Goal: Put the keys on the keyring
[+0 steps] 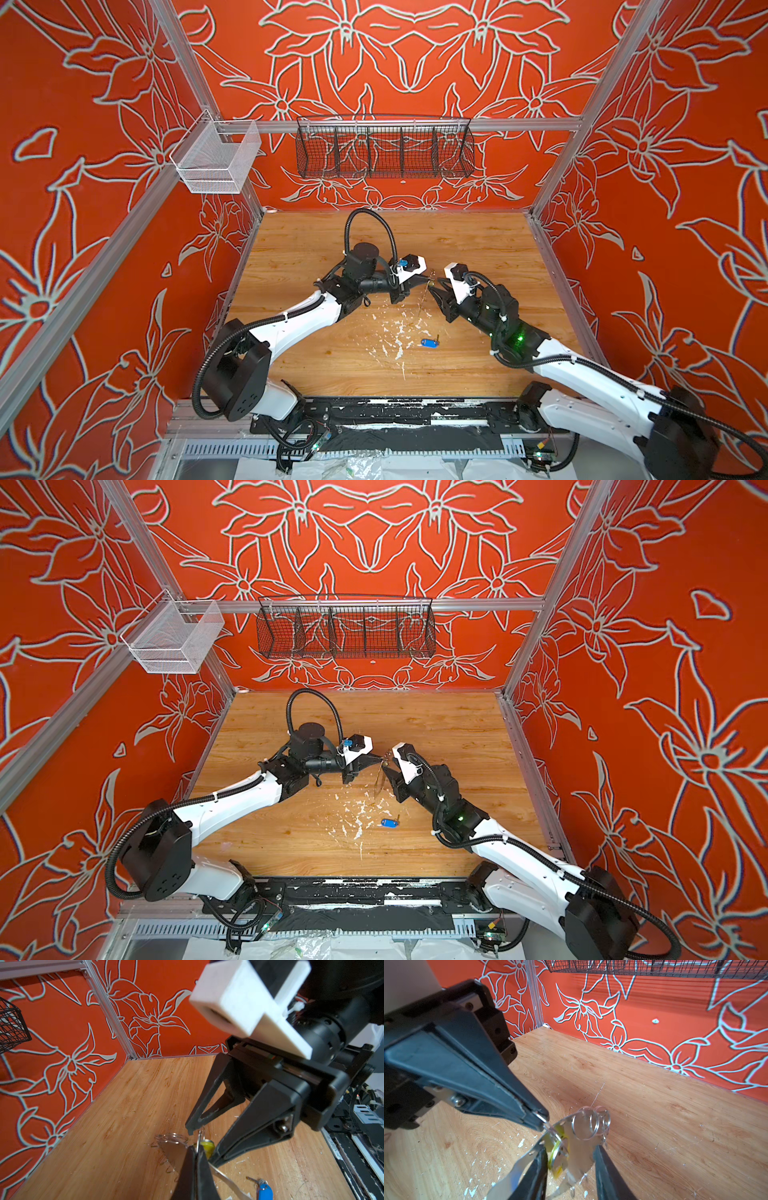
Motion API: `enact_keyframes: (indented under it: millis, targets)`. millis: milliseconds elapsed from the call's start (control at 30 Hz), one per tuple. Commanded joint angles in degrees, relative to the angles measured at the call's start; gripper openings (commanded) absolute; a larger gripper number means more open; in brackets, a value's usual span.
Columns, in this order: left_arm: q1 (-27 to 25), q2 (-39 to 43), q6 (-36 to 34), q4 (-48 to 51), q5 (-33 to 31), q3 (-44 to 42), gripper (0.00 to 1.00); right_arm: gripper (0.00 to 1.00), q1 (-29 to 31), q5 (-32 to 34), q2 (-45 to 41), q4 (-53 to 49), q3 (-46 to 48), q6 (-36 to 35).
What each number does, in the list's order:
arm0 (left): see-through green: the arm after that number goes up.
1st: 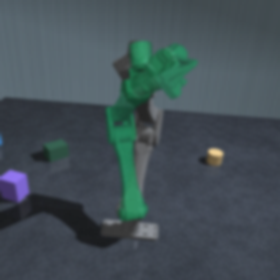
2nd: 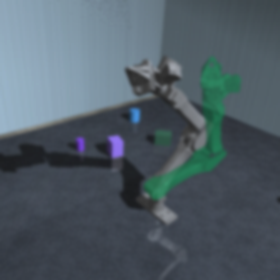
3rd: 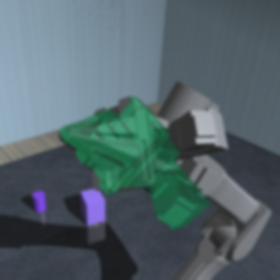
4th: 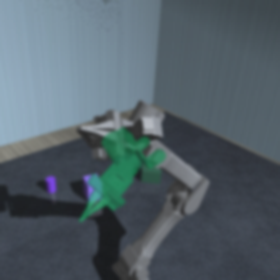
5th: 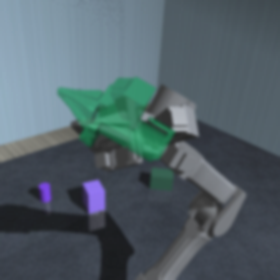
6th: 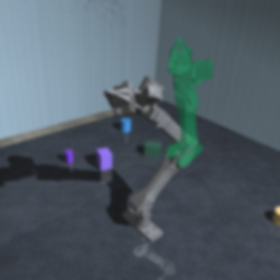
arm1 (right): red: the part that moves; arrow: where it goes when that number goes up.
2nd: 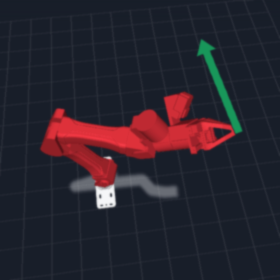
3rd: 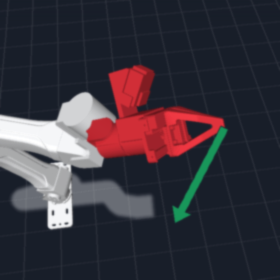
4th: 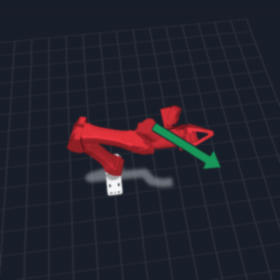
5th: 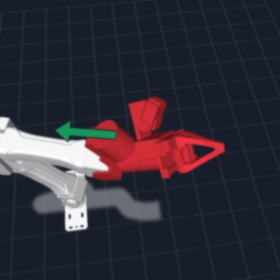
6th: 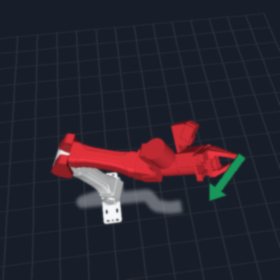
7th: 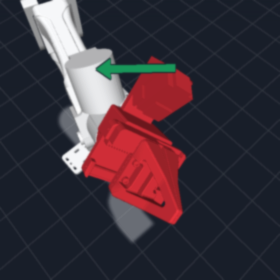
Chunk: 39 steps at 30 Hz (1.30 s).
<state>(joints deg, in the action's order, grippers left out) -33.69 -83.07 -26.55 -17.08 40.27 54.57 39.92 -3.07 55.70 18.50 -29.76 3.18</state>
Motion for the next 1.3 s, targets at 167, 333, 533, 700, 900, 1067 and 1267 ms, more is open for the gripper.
enact_keyframes:
  millis: [167, 333, 533, 700, 900, 1067, 1267]
  targets:
    - [0.4, 1.2, -0.7, -0.7, 2.4, 0.9, 0.00, 0.39, 0.3, -1.7, -0.5, 1.2, -2.6, -1.6]
    - [0.3, 1.1, -0.6, -0.8, 3.4, 1.0, 0.00, 0.37, 0.3, -2.7, 0.6, 1.7, -2.9, -1.8]
    - [0.4, 1.7, -0.9, -0.8, 3.7, 0.6, 0.00, 0.29, 0.4, -3.1, 0.5, 0.8, -3.5, -2.3]
    - [0.4, 2.0, -1.2, -1.2, 3.7, 0.1, 0.00, 0.18, 0.3, -5.5, 0.1, 0.7, -3.5, -2.0]
    - [0.4, 2.1, -1.2, -1.2, 4.1, 0.1, 0.00, 0.02, 0.3, -6.5, -1.2, 0.8, -2.6, -2.2]
    - [0.4, 2.3, -0.7, -2.6, 4.1, -0.6, 0.00, 0.00, 0.3, -4.5, -1.1, 3.3, -0.7, -1.1]
    - [0.4, 2.3, -0.2, -3.1, 3.9, -0.7, 0.00, 0.00, 0.3, -0.3, -1.1, 2.9, -0.5, 0.8]
